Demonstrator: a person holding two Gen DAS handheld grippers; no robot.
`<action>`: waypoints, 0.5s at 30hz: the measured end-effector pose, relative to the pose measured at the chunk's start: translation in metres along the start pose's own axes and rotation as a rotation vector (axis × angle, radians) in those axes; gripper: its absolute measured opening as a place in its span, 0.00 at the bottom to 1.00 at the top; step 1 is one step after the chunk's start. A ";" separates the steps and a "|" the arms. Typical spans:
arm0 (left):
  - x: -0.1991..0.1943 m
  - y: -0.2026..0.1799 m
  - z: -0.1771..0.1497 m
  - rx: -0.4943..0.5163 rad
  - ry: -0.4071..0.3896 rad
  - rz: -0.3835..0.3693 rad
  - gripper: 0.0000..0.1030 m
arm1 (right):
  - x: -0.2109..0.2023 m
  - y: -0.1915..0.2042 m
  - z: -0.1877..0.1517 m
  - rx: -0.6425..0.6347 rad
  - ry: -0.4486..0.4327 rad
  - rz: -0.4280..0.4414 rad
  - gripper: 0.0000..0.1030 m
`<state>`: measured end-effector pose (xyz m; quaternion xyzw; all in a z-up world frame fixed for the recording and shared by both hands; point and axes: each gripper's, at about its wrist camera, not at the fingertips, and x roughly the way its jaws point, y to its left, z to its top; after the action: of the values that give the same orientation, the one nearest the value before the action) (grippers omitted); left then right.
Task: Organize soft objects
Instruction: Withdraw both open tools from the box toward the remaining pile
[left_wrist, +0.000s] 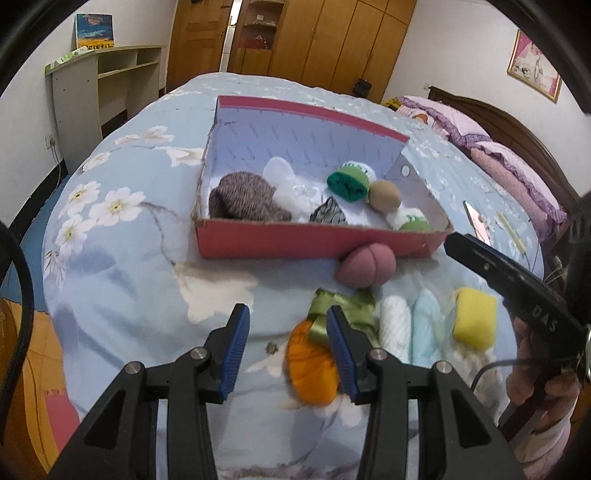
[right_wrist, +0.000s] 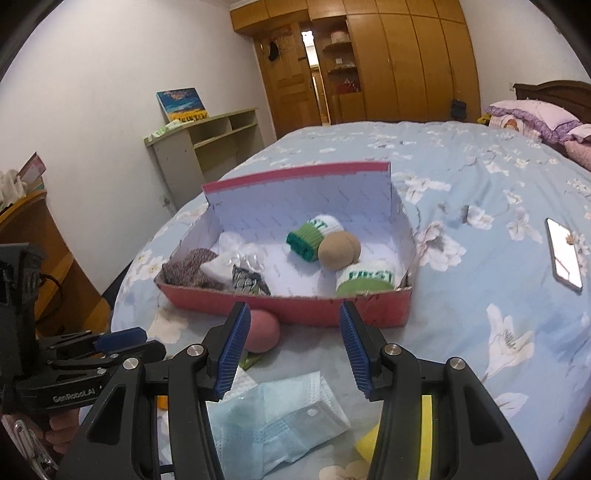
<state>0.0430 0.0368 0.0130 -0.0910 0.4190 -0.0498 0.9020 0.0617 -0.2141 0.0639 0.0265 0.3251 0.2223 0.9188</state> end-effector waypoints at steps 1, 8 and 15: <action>0.000 0.001 -0.002 0.003 0.005 0.001 0.44 | 0.001 0.000 -0.001 0.001 0.005 0.000 0.50; 0.004 -0.001 -0.016 0.027 0.051 -0.018 0.44 | 0.004 0.004 -0.007 -0.008 0.023 0.003 0.50; 0.014 -0.005 -0.023 0.040 0.081 -0.049 0.46 | 0.009 0.011 -0.010 -0.024 0.042 0.017 0.50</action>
<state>0.0343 0.0268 -0.0112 -0.0810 0.4518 -0.0840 0.8845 0.0578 -0.2015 0.0526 0.0136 0.3413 0.2345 0.9101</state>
